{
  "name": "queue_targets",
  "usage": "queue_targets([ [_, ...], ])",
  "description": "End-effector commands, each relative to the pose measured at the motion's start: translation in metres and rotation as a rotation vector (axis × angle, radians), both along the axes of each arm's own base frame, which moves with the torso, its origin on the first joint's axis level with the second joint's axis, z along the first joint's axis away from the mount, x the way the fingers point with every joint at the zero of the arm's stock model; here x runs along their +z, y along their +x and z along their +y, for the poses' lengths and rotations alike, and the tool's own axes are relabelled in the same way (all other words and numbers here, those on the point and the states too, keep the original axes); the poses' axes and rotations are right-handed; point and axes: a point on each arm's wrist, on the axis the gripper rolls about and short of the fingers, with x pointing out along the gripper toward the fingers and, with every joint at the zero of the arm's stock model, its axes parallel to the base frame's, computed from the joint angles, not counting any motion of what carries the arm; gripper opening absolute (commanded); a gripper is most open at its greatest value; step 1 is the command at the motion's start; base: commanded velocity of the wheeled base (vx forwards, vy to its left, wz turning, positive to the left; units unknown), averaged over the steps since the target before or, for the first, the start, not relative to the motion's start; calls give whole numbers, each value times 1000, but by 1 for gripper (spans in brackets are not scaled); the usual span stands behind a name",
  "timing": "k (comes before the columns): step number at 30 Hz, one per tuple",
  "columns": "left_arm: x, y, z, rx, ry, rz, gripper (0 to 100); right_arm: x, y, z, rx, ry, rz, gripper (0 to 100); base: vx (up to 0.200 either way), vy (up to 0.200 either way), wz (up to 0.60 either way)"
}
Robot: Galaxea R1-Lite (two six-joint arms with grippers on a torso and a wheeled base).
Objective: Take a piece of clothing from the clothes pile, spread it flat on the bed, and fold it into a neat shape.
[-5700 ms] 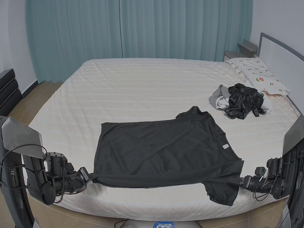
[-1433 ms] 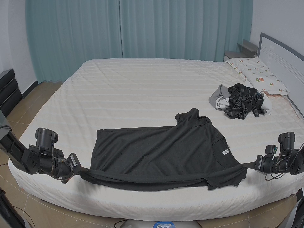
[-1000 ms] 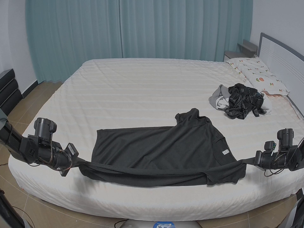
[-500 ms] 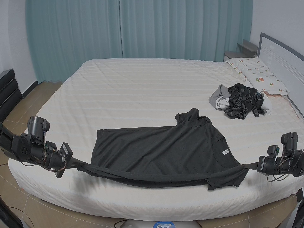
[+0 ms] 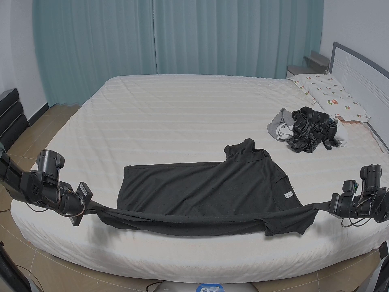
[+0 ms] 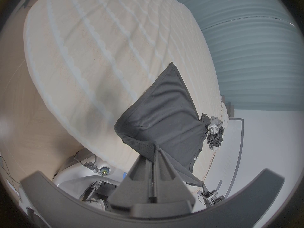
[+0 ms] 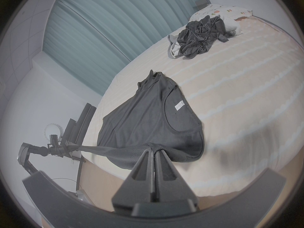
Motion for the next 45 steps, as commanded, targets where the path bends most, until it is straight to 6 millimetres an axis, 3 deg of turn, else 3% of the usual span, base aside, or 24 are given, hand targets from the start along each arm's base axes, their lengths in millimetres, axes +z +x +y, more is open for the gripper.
queue_targets([
  [1,-11,13,2,4,3,25,0,-11,19,-3,-5,-1,25,0,0,0,0],
  [10,-31,37,3,6,6,62,0,-37,51,2,10,-14,73,0,0,0,0],
  [14,-30,44,-1,27,35,56,0,-49,66,7,19,-26,88,0,0,0,0],
  [19,-37,59,-6,67,76,66,0,-54,78,12,14,-52,81,0,0,0,0],
  [33,-42,70,-20,53,111,61,0,-40,85,7,-26,-50,32,0,0,0,0],
  [45,-42,84,-20,84,100,44,0,-46,83,6,-27,-47,54,0,0,0,0],
])
